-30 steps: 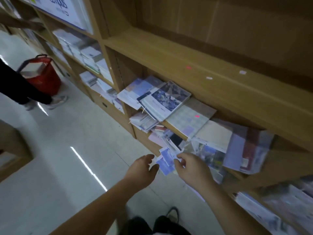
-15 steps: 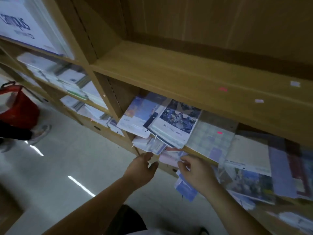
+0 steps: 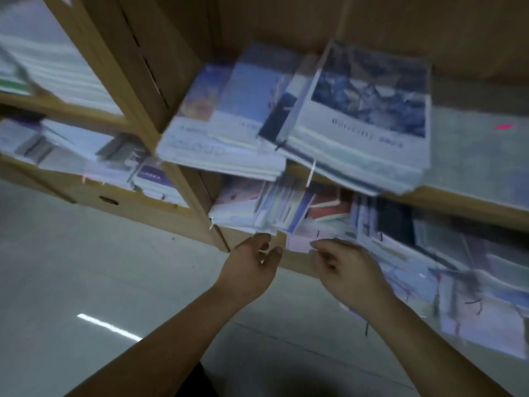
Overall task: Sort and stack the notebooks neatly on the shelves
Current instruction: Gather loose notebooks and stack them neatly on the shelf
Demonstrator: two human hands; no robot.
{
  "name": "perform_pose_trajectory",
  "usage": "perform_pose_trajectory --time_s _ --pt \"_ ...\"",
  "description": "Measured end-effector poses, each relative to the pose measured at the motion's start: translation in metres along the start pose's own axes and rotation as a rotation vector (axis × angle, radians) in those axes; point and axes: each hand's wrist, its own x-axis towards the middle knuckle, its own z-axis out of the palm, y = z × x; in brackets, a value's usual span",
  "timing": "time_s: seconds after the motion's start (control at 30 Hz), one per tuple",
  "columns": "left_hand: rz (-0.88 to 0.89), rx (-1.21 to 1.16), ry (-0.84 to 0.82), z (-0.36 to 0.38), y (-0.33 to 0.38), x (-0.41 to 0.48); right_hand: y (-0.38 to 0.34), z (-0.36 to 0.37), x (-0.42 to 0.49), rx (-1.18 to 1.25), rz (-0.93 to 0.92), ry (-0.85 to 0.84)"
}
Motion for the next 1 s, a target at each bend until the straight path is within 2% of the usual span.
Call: perform_pose_trajectory --time_s 0.17,0.3,0.4,0.47,0.57,0.67,0.77,0.8,0.87,0.93,1.0 --pt "0.058 -0.115 0.077 0.054 -0.077 0.054 0.052 0.080 0.015 0.029 -0.048 0.112" --pt "0.143 -0.227 0.183 0.059 -0.101 0.065 0.063 0.102 0.021 0.082 -0.095 0.139" --pt "0.228 -0.319 0.251 0.044 -0.096 0.056 0.041 0.089 0.021 0.198 -0.145 0.204" --pt "0.217 -0.393 0.269 0.025 -0.079 0.043 0.016 0.073 0.021 0.243 -0.153 0.236" --pt "0.287 -0.523 0.332 -0.016 -0.042 0.031 -0.025 0.041 0.024 0.246 -0.282 0.323" --pt "0.326 -0.719 0.440 -0.066 -0.003 0.021 -0.069 -0.006 0.023 0.135 -0.492 0.534" --pt "0.371 -0.817 0.578 -0.105 0.022 0.013 -0.103 -0.043 0.030 -0.223 -0.636 0.779" --pt "0.386 -0.799 0.633 -0.114 0.026 0.014 -0.111 -0.050 0.038 -0.347 -0.609 0.779" --pt "0.388 -0.752 0.676 -0.123 0.029 0.020 -0.119 -0.054 0.057 -0.498 -0.536 0.602" --pt "0.362 -0.740 0.665 -0.129 0.030 0.029 -0.121 -0.053 0.072 -0.534 -0.491 0.393" --pt "0.339 -0.730 0.639 -0.130 0.039 0.017 -0.113 -0.053 0.081 -0.602 -0.490 0.323"
